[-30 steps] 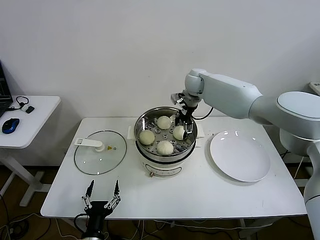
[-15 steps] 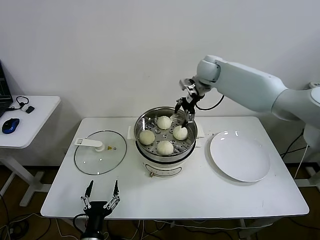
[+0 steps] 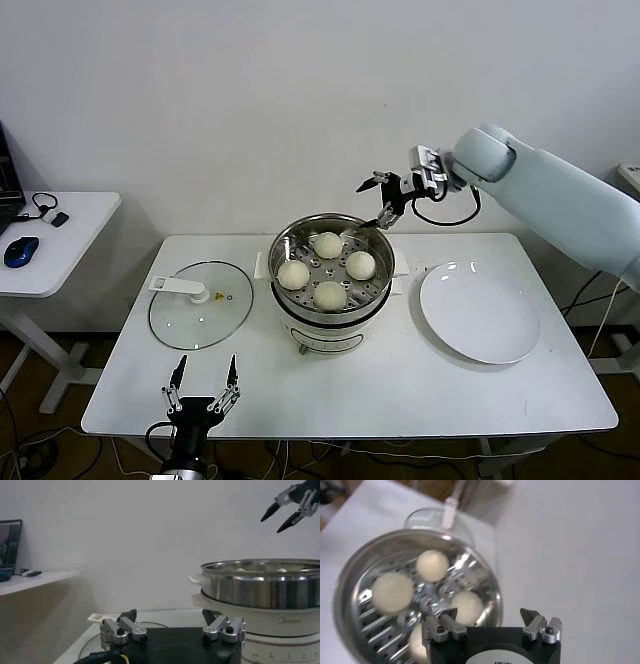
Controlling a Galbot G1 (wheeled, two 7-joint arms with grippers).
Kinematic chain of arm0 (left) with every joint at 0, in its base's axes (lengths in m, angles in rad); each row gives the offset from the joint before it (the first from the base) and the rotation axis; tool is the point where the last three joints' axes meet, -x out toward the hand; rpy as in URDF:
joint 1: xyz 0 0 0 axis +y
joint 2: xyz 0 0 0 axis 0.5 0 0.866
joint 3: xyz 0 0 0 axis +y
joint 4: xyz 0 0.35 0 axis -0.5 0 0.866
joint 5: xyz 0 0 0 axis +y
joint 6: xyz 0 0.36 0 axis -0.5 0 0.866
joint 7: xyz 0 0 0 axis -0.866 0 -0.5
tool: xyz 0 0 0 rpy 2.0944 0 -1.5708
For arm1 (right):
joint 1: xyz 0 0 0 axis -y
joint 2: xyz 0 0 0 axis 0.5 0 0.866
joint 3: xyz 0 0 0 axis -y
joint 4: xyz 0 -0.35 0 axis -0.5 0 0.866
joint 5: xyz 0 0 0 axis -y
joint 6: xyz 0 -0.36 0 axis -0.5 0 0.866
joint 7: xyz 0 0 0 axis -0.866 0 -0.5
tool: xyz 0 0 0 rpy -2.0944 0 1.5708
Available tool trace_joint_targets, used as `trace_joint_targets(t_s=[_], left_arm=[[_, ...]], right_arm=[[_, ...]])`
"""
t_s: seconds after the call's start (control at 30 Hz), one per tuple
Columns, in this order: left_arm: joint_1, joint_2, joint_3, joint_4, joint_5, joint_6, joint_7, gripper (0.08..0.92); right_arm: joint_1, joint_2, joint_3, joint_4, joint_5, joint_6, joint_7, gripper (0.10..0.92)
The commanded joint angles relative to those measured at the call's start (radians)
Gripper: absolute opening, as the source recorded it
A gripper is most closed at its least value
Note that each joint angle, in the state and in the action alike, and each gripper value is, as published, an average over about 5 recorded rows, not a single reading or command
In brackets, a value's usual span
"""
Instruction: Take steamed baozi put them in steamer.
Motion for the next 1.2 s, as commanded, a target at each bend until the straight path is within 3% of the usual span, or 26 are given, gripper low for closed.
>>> trace_joint_targets(t_s=[0.03,0.27,0.43,0.73,1.2], left_arm=[[-0.005,0.000,-0.008,0.000,-0.007,0.001,0.003,0.823],[0.002,-0.006,-0.014,0.004,-0.012,-0.008,0.004,0.823],[0.011,-0.016,-0.003,0.003,-0.001,-0.010,0.001,0.823],[0.009,-0.023,0.004,0.000,0.009,-0.003,-0.004,0.823],[0.008,-0.032,0.012,0.000,0.022,-0.001,-0.008,0.823]], right_arm=[[-0.773,-0.224,0.828,0.377,0.010,0.024,0.477,0.823],[-1.317,-0.026,1.301,0.498,-0.057,0.185,0.620,0.823],[-1.554,0.139,1.474,0.545,-0.076,0.295,0.659,0.823],[-1.853,0.306,1.541,0.561,-0.012,0.488,0.676,0.823],[-2.010,0.337,1.531,0.527,-0.001,0.582,0.662,0.823]])
